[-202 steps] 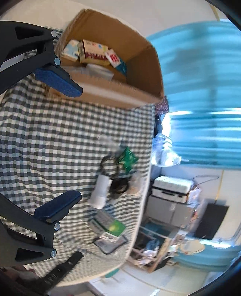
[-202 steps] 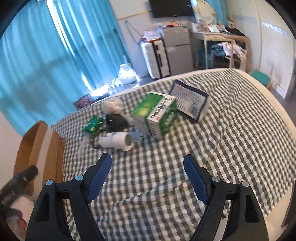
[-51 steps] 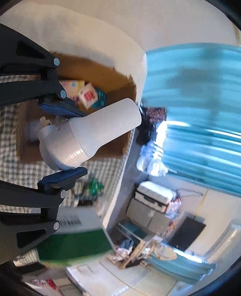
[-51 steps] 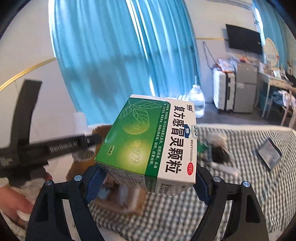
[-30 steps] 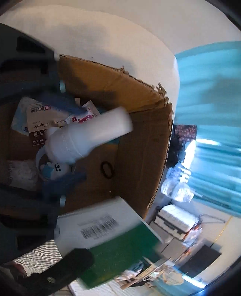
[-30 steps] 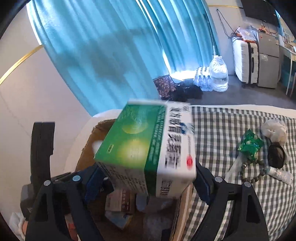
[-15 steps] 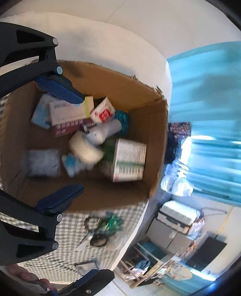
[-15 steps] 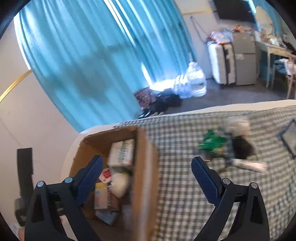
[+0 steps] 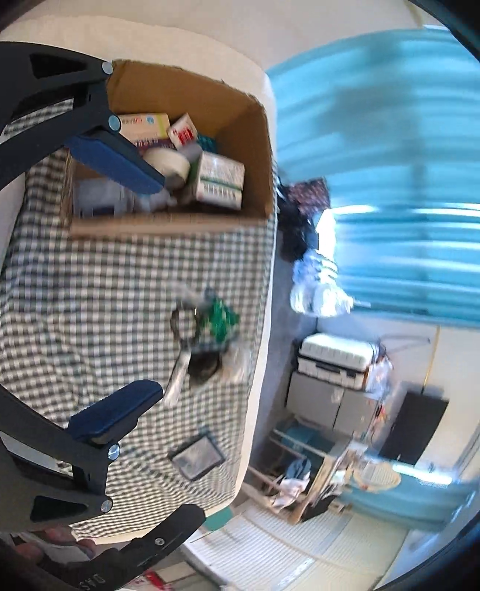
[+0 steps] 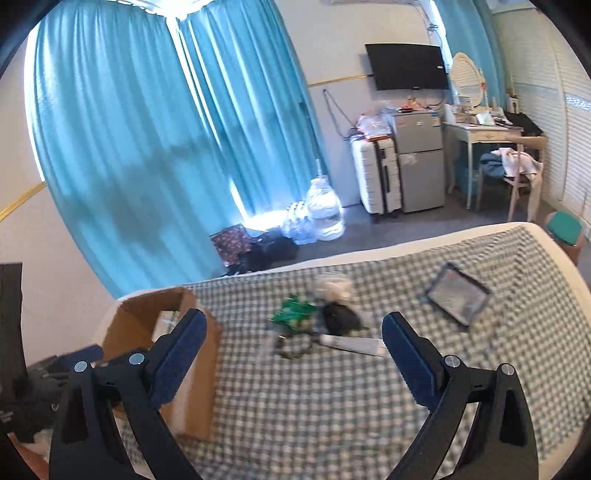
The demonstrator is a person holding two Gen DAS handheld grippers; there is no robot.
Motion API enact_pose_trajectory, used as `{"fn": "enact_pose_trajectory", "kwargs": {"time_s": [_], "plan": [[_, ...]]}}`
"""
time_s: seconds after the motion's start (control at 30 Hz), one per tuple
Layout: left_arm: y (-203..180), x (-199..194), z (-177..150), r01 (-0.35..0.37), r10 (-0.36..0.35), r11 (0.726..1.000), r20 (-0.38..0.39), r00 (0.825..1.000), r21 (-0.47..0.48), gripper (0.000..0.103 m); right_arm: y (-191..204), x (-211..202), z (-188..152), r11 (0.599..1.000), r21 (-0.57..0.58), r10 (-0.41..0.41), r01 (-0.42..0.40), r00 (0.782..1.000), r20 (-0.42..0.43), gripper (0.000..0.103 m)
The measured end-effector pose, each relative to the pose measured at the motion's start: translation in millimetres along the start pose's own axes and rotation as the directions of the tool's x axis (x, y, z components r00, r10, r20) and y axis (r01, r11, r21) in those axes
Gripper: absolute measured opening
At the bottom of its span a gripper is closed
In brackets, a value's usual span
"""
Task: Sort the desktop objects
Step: 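Move both tools back over the bed toward the foil pouch and tube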
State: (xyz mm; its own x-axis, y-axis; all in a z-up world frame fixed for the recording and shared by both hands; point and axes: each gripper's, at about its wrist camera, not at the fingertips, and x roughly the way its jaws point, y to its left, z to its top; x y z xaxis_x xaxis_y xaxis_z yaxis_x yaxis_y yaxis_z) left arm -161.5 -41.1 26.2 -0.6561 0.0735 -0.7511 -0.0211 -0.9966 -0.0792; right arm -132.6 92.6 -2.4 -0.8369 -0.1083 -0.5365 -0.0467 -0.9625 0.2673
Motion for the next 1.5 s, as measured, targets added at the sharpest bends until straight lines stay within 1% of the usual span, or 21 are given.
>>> {"fn": "enact_pose_trajectory", "kwargs": {"time_s": [0.13, 0.17, 0.27, 0.33, 0.43, 0.47, 0.53, 0.6, 0.7, 0.8, 0.87, 0.9, 1.13, 1.2, 1.33, 1.43, 1.5], "plan": [[-46, 2, -10, -0.009, 0.009, 0.999, 0.013, 1.0, 0.05, 0.103, -38, -26, -2, 0.998, -0.006, -0.058, 0.058, 0.998, 0.04, 0.098], [-55, 5, -12, -0.009, 0.009, 0.998, 0.012, 1.0, 0.058, 0.103, -50, -31, -3, 0.997, -0.009, -0.078, 0.078, 0.996, 0.044, 0.098], [-78, 11, -21, -0.022, 0.021, 0.997, 0.011, 1.0, 0.074, 0.103, -82, -40, -3, 0.995, -0.003, -0.101, 0.102, 0.994, 0.04, 0.098], [-90, 18, -25, -0.026, 0.026, 0.996, 0.002, 1.0, 0.085, 0.103, -101, -45, -3, 0.993, 0.002, -0.117, 0.117, 0.992, 0.041, 0.098], [-105, 33, -31, -0.033, 0.035, 0.996, -0.02, 0.999, 0.083, 0.103, -131, -48, -3, 0.987, 0.011, -0.163, 0.163, 0.986, 0.042, 0.098], [-109, 39, -33, -0.04, 0.042, 0.996, -0.029, 0.999, 0.078, 0.103, -140, -49, -3, 0.984, 0.018, -0.179, 0.178, 0.983, 0.042, 0.098], [-117, 50, -36, -0.076, 0.08, 0.994, -0.046, 0.996, 0.077, 0.103, -157, -49, -4, 0.978, 0.033, -0.205, 0.204, 0.978, 0.047, 0.098], [-128, 64, -38, -0.125, 0.132, 0.988, -0.066, 0.989, 0.095, 0.103, -172, -43, -7, 0.973, 0.034, -0.23, 0.228, 0.972, 0.047, 0.098], [-139, 82, -41, -0.144, 0.153, 0.984, -0.086, 0.984, 0.105, 0.103, -187, -31, -10, 0.97, 0.031, -0.243, 0.242, 0.97, 0.03, 0.098], [-148, 100, -41, -0.188, 0.195, 0.979, -0.099, 0.976, 0.083, 0.103, -200, -15, -14, 0.97, 0.027, -0.241, 0.241, 0.97, 0.003, 0.098], [-153, 116, -41, -0.219, 0.226, 0.973, -0.127, 0.966, 0.068, 0.103, -207, -2, -15, 0.97, 0.014, -0.242, 0.242, 0.97, -0.015, 0.098], [-156, 124, -41, -0.226, 0.232, 0.973, -0.142, 0.962, 0.057, 0.103, -207, 3, -16, 0.969, 0.005, -0.246, 0.246, 0.969, -0.025, 0.098], [-172, 162, -40, -0.234, 0.23, 0.972, -0.175, 0.957, -0.003, 0.103, -218, 49, -16, 0.965, -0.119, -0.246, 0.235, 0.965, -0.092, 0.098], [-177, 178, -40, -0.241, 0.236, 0.971, -0.203, 0.95, -0.002, 0.103, -219, 61, -16, 0.96, -0.155, -0.25, 0.232, 0.963, -0.104, 0.098], [-183, 204, -40, -0.268, 0.261, 0.963, -0.233, 0.937, 0.004, 0.103, -226, 87, -13, 0.953, -0.209, -0.249, 0.218, 0.959, -0.135, 0.098], [-180, 225, -39, -0.273, 0.253, 0.961, -0.256, 0.933, -0.043, 0.103, -232, 105, -11, 0.951, -0.232, -0.245, 0.205, 0.957, -0.158, 0.098], [-177, 239, -39, -0.287, 0.257, 0.954, -0.257, 0.932, -0.087, 0.103, -237, 121, -12, 0.944, -0.259, -0.255, 0.206, 0.952, -0.17, 0.098]]}}
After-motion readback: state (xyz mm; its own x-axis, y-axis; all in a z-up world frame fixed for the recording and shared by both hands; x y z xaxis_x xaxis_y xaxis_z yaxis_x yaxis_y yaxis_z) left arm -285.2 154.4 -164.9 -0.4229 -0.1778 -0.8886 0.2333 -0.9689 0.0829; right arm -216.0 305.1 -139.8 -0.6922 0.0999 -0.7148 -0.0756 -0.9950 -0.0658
